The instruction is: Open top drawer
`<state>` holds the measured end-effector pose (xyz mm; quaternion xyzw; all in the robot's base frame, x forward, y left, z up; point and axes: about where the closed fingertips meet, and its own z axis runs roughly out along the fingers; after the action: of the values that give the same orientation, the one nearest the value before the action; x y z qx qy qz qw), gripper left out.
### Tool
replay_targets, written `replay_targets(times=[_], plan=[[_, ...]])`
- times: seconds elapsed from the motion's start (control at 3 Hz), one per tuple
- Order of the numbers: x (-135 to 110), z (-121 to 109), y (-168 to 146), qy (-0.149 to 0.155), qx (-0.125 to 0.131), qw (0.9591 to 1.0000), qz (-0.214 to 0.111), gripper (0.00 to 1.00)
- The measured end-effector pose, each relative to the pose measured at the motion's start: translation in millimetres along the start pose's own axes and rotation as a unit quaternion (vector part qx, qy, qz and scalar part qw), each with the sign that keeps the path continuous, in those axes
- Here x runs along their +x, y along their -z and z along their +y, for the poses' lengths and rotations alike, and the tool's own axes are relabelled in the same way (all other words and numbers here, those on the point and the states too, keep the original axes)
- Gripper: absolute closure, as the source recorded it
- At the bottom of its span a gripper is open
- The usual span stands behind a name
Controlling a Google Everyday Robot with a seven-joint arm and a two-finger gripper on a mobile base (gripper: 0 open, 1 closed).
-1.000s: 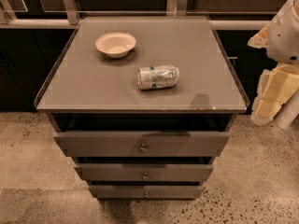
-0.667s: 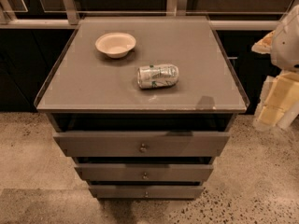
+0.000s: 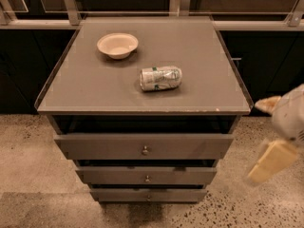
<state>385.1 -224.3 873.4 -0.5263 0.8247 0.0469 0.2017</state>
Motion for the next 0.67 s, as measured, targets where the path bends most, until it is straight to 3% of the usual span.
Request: replay_targets(times=[0.33, 0.67], plan=[[25, 34, -77, -0.047, -0.051, 0.9971, -0.031, 0.00], [37, 49, -94, -0.056, -0.066, 0.9960, -0.023, 0.00]])
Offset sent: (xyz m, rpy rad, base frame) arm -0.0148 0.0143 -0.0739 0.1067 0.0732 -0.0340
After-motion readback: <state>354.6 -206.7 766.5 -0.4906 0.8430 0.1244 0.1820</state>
